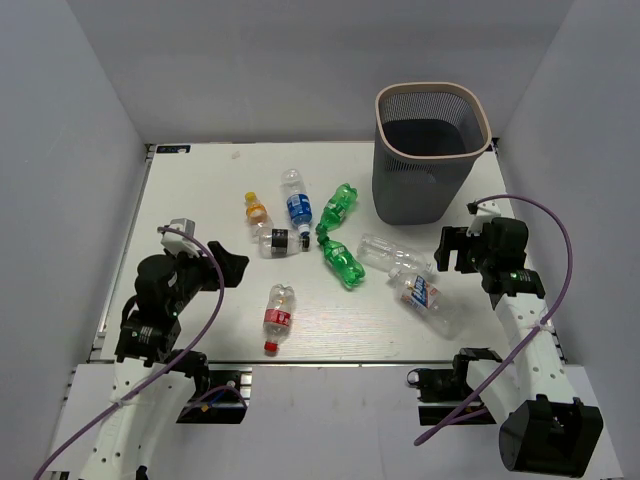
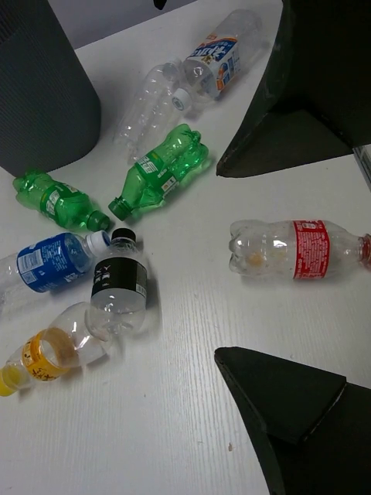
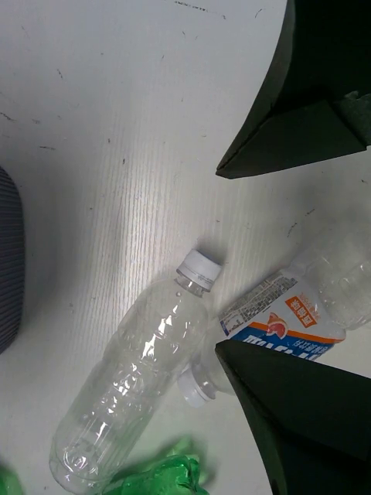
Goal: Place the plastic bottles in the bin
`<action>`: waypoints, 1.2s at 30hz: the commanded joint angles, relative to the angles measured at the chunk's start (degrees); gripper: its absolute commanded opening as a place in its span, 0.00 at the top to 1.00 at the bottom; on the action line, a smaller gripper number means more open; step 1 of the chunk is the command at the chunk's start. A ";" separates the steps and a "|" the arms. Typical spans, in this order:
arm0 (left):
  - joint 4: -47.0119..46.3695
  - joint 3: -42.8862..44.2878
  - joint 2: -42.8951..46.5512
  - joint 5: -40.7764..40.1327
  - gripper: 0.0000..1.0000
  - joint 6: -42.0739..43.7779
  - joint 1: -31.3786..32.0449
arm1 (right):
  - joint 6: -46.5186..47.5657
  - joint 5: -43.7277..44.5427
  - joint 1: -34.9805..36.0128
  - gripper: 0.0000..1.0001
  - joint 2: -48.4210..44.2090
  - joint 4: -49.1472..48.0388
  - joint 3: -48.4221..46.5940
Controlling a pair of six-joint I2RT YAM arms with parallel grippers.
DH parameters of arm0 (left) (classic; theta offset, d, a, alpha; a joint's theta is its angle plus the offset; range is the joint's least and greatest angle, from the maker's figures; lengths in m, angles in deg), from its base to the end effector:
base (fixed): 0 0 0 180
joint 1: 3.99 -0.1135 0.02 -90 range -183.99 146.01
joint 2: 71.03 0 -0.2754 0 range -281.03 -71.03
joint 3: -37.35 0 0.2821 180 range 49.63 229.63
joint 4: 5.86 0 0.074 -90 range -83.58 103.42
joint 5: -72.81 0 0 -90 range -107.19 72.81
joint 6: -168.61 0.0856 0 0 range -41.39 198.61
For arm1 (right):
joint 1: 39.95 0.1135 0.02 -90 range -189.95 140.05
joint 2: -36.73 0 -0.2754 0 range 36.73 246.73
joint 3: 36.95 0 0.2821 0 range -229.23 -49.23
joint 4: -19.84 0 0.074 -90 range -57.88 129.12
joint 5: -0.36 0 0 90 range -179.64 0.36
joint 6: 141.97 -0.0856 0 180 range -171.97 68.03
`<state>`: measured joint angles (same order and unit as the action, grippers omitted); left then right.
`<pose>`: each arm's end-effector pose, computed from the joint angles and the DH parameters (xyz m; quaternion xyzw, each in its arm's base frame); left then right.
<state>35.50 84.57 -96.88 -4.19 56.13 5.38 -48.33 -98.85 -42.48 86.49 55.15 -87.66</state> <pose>0.1772 -0.0488 0.2826 -0.0284 0.8159 -0.2456 0.5226 0.2554 0.0024 0.2389 -0.0460 0.8812 0.0459 0.4683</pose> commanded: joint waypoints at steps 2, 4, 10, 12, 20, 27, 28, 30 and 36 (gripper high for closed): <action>-0.52 -0.31 -0.96 1.60 0.00 0.42 -0.31 | 0.84 -1.16 0.06 0.10 -0.36 0.00 -0.15; -0.52 -0.83 -0.96 1.60 0.00 -0.11 -0.31 | 4.26 -4.40 0.06 0.10 -0.28 1.48 -0.50; -1.13 -1.89 -0.96 2.65 0.00 -0.64 -0.31 | 21.91 -15.29 -0.02 0.10 1.75 11.15 -4.72; -1.13 -1.89 -0.96 2.65 0.00 -1.16 -0.31 | 24.13 -14.96 0.15 0.10 1.40 12.30 -5.77; -3.59 -5.05 -2.19 7.57 0.48 -2.92 -0.31 | 35.71 -24.26 0.33 0.43 5.08 20.47 -7.88; -2.02 -4.44 -7.81 10.03 0.23 -3.54 0.30 | 38.27 -24.01 2.44 0.10 7.37 22.31 -7.97; -1.31 -3.83 -8.60 10.03 0.20 -3.54 0.30 | 38.37 -23.84 4.52 0.10 8.33 23.37 -7.97; -0.61 -3.30 -10.53 10.03 0.16 -3.54 0.30 | 37.94 -22.96 5.42 0.10 8.60 24.17 -7.53; -1.39 -3.30 -14.92 8.98 0.10 -4.06 0.30 | 33.37 -15.85 8.94 0.10 11.50 20.83 -6.66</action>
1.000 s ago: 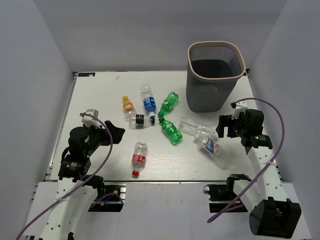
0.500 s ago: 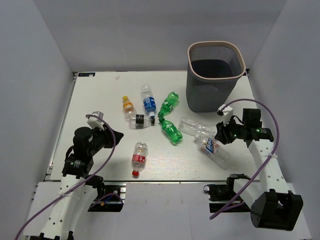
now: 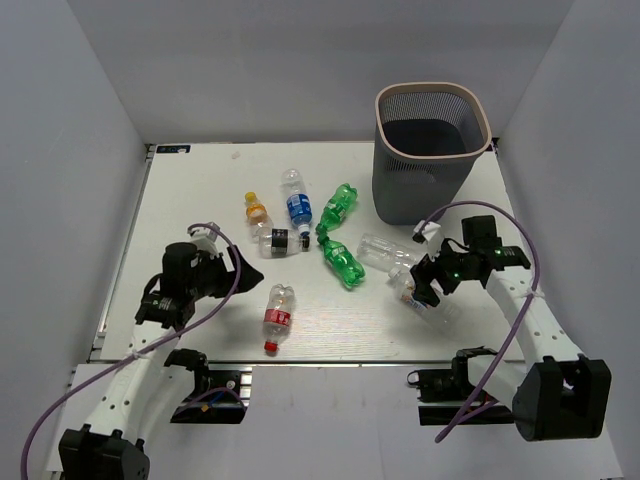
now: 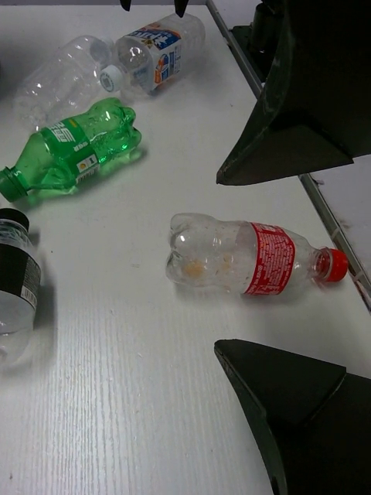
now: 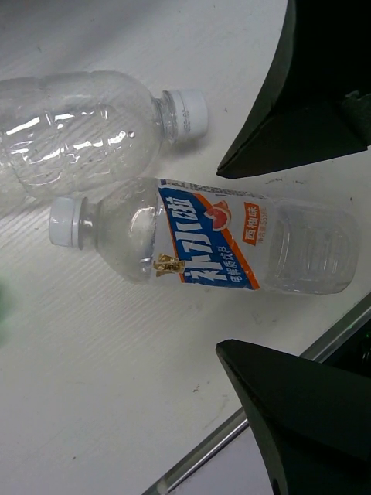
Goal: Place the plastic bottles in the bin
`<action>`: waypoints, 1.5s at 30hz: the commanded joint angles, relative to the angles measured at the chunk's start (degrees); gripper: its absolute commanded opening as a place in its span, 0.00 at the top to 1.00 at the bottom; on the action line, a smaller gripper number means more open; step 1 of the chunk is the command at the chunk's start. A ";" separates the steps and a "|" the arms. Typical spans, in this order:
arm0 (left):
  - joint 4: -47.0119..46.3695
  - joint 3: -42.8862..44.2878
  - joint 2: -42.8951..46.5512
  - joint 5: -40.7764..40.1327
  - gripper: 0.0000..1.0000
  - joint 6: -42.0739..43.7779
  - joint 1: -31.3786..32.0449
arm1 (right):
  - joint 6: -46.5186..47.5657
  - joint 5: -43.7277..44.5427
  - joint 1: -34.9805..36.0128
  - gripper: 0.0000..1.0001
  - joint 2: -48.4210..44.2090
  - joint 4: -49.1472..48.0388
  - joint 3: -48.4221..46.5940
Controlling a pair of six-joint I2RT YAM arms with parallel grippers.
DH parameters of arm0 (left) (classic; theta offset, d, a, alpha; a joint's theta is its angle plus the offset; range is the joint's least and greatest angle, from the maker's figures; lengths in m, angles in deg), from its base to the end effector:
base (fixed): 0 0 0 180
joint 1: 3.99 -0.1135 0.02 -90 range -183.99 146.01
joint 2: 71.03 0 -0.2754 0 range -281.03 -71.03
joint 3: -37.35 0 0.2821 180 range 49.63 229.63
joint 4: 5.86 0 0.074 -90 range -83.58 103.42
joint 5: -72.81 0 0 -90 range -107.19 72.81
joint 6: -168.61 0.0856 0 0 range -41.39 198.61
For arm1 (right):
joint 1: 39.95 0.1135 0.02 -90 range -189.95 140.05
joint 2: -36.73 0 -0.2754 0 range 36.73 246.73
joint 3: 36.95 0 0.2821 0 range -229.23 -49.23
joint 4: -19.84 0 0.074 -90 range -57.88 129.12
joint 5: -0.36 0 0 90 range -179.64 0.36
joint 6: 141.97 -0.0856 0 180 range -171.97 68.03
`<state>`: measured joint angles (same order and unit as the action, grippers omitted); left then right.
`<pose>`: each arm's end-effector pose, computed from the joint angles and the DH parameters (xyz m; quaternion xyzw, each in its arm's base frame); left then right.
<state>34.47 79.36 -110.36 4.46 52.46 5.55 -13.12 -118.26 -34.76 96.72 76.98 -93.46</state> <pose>0.2022 -0.0660 0.2074 -0.0453 0.8842 -0.2932 0.3608 0.2323 0.0623 0.2049 -0.4095 0.8454 0.1577 0.3044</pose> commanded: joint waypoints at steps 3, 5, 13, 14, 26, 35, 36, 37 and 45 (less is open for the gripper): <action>-1.07 1.90 -3.03 0.32 0.09 -0.92 0.13 | -2.11 8.29 2.63 0.10 3.11 -2.67 0.28; -1.69 1.90 -4.26 0.32 0.09 -0.92 0.13 | -2.82 9.90 3.07 0.10 3.91 -4.08 0.90; -2.91 1.90 -6.55 0.32 0.09 -0.92 0.65 | -1.77 10.95 4.92 0.22 8.74 -4.70 3.09; -2.92 1.30 -7.16 0.32 0.09 -0.92 0.65 | -2.11 11.04 5.44 0.24 9.88 -4.87 3.44; -2.83 2.96 -11.81 1.38 0.00 -0.39 1.70 | 0.96 11.24 9.05 0.49 8.93 -8.75 9.17; 0.68 10.50 -20.59 -1.25 0.00 1.28 7.94 | 22.58 -14.07 9.14 1.00 2.50 17.96 -7.87; 2.08 11.13 -21.31 -2.56 0.00 1.28 8.65 | 23.02 -16.96 9.14 1.00 3.64 19.29 -13.72; 2.79 12.26 -21.92 -3.27 0.00 1.28 9.96 | 22.42 -18.04 9.31 1.00 4.43 19.56 -15.78; 10.34 15.79 -26.23 -12.59 0.00 0.85 16.21 | -5.83 -29.21 10.54 1.00 18.37 -0.74 -49.86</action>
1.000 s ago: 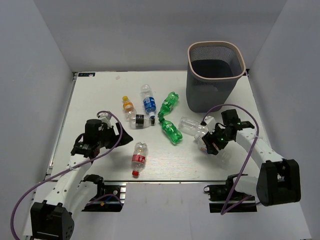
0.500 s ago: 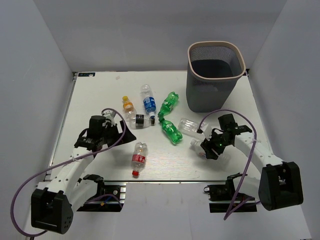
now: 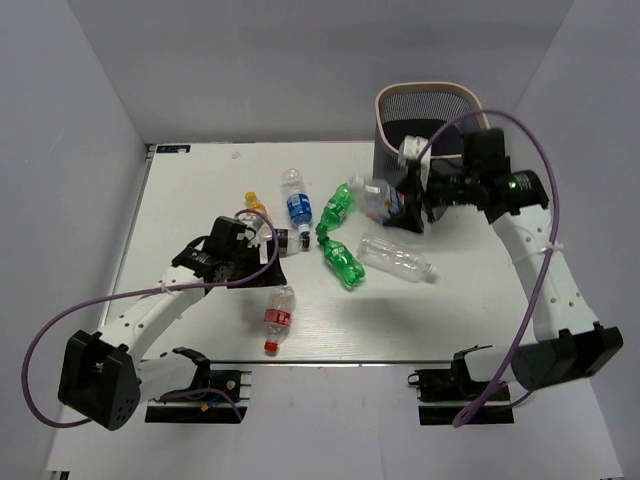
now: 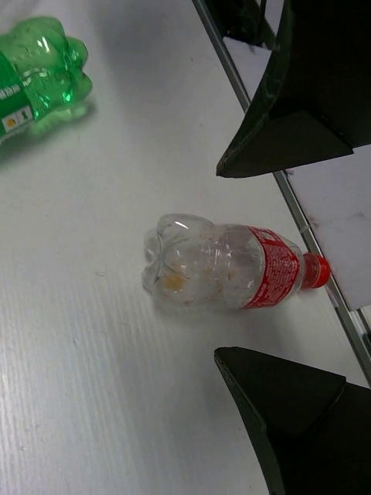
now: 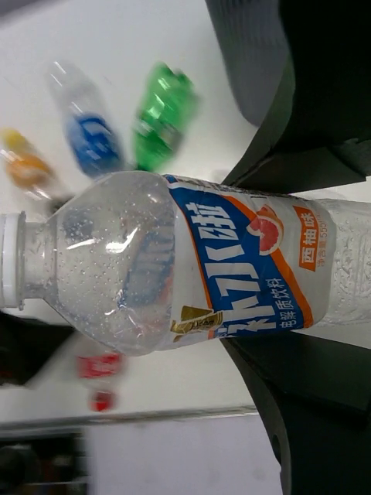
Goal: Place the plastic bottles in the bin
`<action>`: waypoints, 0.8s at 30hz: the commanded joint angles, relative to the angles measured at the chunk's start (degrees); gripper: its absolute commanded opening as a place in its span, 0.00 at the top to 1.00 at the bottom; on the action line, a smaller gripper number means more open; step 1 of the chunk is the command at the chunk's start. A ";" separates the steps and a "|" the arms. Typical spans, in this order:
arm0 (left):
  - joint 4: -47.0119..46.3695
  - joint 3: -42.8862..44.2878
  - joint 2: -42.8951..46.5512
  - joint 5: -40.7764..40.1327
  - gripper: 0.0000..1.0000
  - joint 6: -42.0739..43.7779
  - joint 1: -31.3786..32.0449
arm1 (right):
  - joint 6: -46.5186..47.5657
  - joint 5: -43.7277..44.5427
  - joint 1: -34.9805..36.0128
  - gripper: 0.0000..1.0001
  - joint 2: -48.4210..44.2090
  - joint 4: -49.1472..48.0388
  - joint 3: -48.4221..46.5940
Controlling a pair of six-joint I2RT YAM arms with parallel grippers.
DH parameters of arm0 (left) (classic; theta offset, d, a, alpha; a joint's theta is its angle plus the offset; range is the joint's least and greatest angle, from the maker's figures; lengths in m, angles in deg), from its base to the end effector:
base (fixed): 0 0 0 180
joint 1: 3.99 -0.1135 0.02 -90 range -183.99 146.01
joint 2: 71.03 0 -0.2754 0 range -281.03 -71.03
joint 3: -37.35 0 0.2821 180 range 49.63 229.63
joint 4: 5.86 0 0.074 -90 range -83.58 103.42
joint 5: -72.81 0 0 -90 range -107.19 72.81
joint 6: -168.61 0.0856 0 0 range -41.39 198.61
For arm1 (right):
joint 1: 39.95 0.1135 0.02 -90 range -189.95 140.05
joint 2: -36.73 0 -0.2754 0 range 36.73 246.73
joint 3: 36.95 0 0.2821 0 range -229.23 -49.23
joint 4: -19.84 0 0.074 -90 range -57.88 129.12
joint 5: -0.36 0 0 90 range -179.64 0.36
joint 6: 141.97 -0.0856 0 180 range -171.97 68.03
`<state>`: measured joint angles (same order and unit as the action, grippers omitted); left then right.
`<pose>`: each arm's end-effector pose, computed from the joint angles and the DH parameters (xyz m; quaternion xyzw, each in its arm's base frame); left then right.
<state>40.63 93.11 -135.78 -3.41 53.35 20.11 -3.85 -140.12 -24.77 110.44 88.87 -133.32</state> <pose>0.2383 -0.1289 0.1890 0.0260 0.9484 -0.2271 0.2198 0.2643 0.1401 0.3935 -0.5755 0.6317 0.2843 0.4346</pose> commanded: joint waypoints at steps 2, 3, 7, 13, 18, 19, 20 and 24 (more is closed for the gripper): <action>5.24 2.04 -2.03 -5.95 0.00 -1.10 3.23 | -25.85 -6.92 0.55 1.00 6.52 -19.71 -15.45; 5.25 2.57 -2.05 -7.18 0.00 -1.63 3.76 | -29.27 -4.22 0.55 1.00 9.32 -26.28 -16.62; 4.72 2.57 -3.45 -7.80 0.00 -3.65 6.04 | -45.88 3.50 0.38 1.00 14.70 -42.57 -25.30; 4.10 2.57 -5.65 -10.00 0.00 -4.19 9.73 | -43.92 26.00 0.03 1.00 20.59 -47.88 -29.80; 3.58 2.49 -6.26 -12.46 0.00 -4.72 11.67 | -39.42 37.73 -0.85 0.91 24.63 -44.89 -29.64; 2.97 2.48 -6.96 -12.46 0.00 -4.72 12.20 | -39.07 39.39 -1.29 0.83 25.59 -44.02 -29.72; 2.26 1.79 -6.97 -12.98 0.00 -5.41 12.20 | -38.89 39.75 -1.38 0.56 26.13 -42.62 -29.55; 0.94 -0.50 -7.58 -14.31 0.00 -7.43 13.26 | -38.97 39.15 -3.57 0.10 26.22 -41.55 -27.62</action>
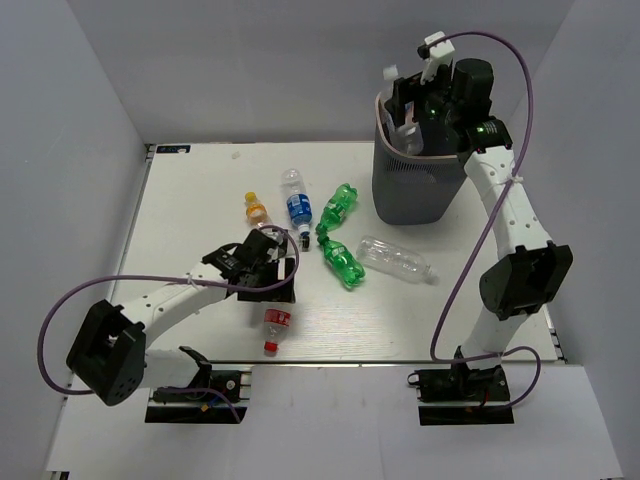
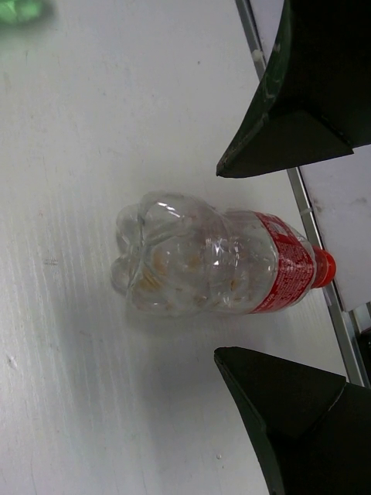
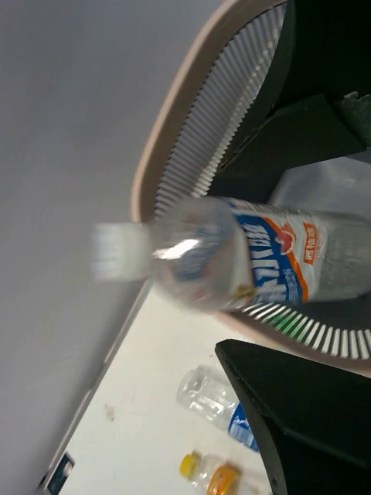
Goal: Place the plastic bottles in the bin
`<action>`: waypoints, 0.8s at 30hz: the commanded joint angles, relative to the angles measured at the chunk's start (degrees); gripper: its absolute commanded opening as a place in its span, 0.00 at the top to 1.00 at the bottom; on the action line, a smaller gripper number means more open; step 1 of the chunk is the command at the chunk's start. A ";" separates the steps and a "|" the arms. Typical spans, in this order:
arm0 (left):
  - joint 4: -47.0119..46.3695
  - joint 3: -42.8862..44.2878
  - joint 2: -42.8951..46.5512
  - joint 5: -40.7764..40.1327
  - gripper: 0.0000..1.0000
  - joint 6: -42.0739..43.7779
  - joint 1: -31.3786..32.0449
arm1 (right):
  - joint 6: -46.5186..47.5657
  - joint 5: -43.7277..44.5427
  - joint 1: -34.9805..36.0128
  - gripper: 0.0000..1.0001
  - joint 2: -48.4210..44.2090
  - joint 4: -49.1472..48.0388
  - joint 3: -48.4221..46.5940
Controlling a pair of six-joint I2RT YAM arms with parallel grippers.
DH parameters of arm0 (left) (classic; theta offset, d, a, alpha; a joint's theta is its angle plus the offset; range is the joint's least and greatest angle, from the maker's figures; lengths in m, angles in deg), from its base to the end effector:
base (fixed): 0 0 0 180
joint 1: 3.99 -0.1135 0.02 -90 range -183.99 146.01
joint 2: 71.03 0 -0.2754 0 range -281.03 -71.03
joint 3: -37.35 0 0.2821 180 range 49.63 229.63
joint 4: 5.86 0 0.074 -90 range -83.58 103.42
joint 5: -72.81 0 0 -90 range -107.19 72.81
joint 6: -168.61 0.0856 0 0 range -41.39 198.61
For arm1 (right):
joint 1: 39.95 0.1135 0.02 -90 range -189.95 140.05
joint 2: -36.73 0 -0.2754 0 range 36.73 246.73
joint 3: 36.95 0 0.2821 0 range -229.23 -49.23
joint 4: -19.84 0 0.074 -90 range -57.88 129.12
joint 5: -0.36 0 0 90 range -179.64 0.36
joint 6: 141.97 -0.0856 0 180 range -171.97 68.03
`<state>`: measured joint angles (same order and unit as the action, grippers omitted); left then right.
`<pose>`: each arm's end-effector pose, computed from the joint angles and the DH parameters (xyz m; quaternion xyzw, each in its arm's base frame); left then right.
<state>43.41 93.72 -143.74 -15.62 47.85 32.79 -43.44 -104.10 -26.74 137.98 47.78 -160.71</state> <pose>0.2187 -0.1664 0.1518 0.0542 0.9758 -0.1285 0.1681 0.4727 0.1329 0.4768 -0.2216 0.7048 0.1203 0.6631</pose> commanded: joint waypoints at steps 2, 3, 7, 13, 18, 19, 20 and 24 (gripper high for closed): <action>-2.36 -1.12 -0.85 -3.32 0.00 -1.93 1.19 | 0.34 2.33 -2.05 0.10 -2.37 -0.63 0.65; -2.36 -1.64 -0.86 -3.32 0.00 -2.63 1.80 | 0.17 1.63 -2.57 0.10 -2.55 -0.46 0.74; -3.59 -1.65 -2.00 -5.61 0.00 -3.77 3.03 | -1.15 -2.14 -4.42 0.10 -6.58 0.60 1.97; -6.31 -2.79 -5.86 -6.66 0.02 -5.35 4.26 | -0.54 -17.42 -6.79 0.37 -20.03 -2.04 16.89; -6.85 -1.39 -9.73 -6.66 0.19 -5.36 5.85 | 6.37 -29.53 -8.11 0.53 -28.03 6.72 30.50; -6.15 -0.77 -9.73 -6.66 0.27 -5.36 5.85 | 8.06 -30.79 -8.20 0.57 -29.43 8.58 31.66; -6.14 0.71 -9.73 -6.66 0.43 -4.75 6.37 | 9.56 -33.33 -8.29 0.63 -31.27 11.38 32.89; -3.07 6.24 -6.59 -6.66 0.74 -2.38 8.13 | 21.93 -35.29 -8.55 1.00 -37.87 20.09 42.72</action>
<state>39.28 94.82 -153.36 -21.92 43.78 39.54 -31.39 -133.67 -34.81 103.88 59.02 -122.83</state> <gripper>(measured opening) 0.595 0.016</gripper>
